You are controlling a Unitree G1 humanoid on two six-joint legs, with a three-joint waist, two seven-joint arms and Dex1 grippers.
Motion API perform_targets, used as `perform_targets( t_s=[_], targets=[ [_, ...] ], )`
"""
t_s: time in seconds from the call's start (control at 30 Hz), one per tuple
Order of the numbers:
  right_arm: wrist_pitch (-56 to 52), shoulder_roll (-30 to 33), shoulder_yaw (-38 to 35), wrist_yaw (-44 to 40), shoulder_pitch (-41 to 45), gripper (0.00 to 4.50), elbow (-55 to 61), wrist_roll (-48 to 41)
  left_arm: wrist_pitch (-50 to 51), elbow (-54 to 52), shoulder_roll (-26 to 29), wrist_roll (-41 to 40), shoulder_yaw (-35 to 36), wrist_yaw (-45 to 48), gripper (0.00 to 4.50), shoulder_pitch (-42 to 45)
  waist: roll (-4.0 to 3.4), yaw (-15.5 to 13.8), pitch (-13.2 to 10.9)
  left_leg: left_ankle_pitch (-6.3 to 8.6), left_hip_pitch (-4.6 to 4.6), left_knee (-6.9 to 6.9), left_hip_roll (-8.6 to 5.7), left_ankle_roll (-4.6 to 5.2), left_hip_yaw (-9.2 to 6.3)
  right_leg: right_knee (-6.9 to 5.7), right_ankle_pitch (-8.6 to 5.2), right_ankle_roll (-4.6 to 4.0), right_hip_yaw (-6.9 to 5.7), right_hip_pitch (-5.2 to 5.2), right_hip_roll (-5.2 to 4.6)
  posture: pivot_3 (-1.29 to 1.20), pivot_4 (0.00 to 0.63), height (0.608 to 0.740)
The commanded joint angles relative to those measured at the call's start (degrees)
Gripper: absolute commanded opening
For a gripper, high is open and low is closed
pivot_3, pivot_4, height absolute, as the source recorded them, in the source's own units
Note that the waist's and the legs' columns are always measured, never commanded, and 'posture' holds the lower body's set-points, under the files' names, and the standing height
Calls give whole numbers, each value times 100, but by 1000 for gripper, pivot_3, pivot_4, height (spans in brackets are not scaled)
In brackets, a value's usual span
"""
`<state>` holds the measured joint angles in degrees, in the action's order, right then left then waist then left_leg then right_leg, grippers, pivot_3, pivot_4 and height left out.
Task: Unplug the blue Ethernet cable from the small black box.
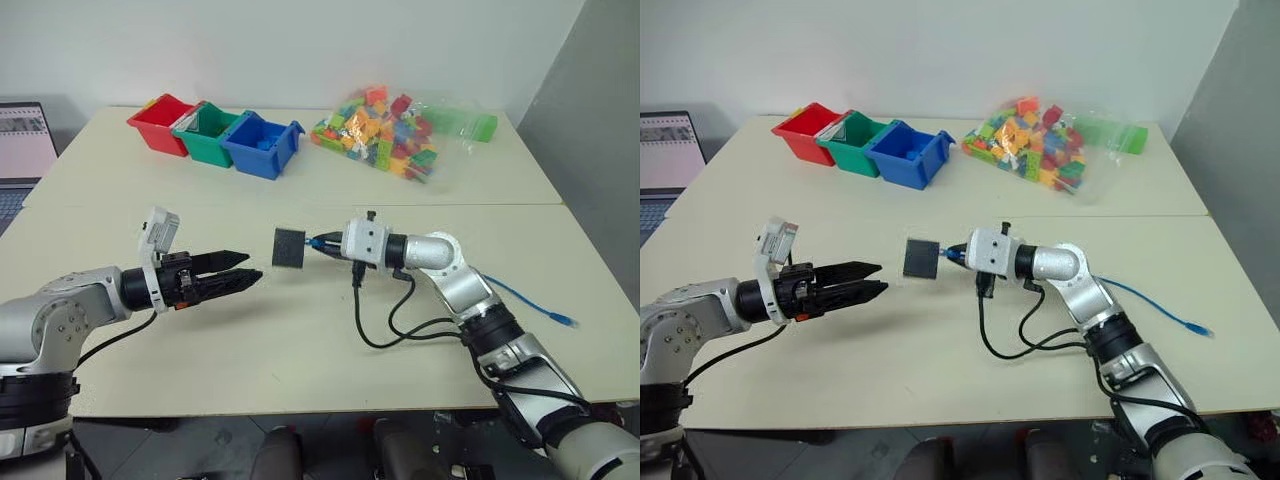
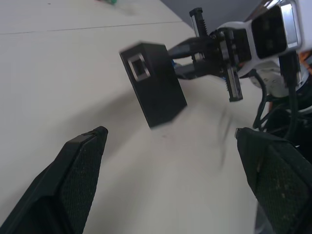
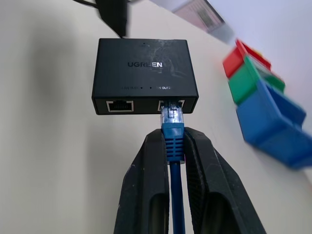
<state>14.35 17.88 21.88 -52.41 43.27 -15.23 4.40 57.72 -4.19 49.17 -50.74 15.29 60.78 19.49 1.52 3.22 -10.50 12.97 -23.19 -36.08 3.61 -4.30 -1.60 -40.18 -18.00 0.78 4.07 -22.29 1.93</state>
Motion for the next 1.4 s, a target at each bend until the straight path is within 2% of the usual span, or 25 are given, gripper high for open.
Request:
perform_targets(
  t_s=[0.03,0.17,0.33,0.6,0.9,0.93,1.17,1.23,1.4],
  targets=[
    [252,143,34,-266,37,178,699,-88,413,-330,-184,-551,75,-123,4500,252,1,-4,1,0,2,-1,0,0,0,-2,0,0,0,1,0,0,150,740],
    [195,174,19,-282,75,166,931,-71,540,-422,-425,-705,31,-319,4500,372,1,-6,1,-1,3,-3,0,-1,-1,-5,0,0,0,2,0,0,150,740],
    [114,160,-43,-220,135,165,1064,-89,524,-330,-446,-695,26,-278,4500,346,1,-9,1,-1,6,-3,0,-1,0,-7,0,-1,2,1,0,0,150,740],
    [104,178,-109,-147,182,165,1040,-74,582,-202,-448,-751,82,-194,2970,312,1,-18,1,-1,6,-3,-1,-1,1,-7,0,-1,3,2,-1,0,150,740],
    [292,155,-120,-8,259,164,1070,-30,575,-62,-446,-797,48,-129,902,295,1,-19,1,-1,6,-3,-1,-1,1,-7,0,-1,3,1,-1,0,150,740],
    [332,153,-114,13,265,164,1077,-7,554,-56,-453,-777,29,-125,794,295,1,-19,1,-1,6,-3,-1,-1,2,-7,0,-1,4,2,-1,0,150,740],
    [610,226,-35,-36,262,164,1157,100,462,-44,-529,-718,-14,-161,794,266,1,-25,1,-1,6,-3,-1,-1,2,-7,0,-1,4,1,-1,0,150,740],
    [468,345,15,-265,204,869,1333,-9,392,-119,-487,-643,-70,-79,794,224,1,-26,1,-1,6,-3,-1,-1,2,-7,0,-1,4,2,-1,0,150,740],
    [-701,620,-10,-896,-32,1853,2074,-728,-57,-527,-173,-286,-412,478,794,22,1,-28,0,-1,6,-2,0,-1,1,-7,0,-2,4,1,-1,0,150,740]
  ],
)
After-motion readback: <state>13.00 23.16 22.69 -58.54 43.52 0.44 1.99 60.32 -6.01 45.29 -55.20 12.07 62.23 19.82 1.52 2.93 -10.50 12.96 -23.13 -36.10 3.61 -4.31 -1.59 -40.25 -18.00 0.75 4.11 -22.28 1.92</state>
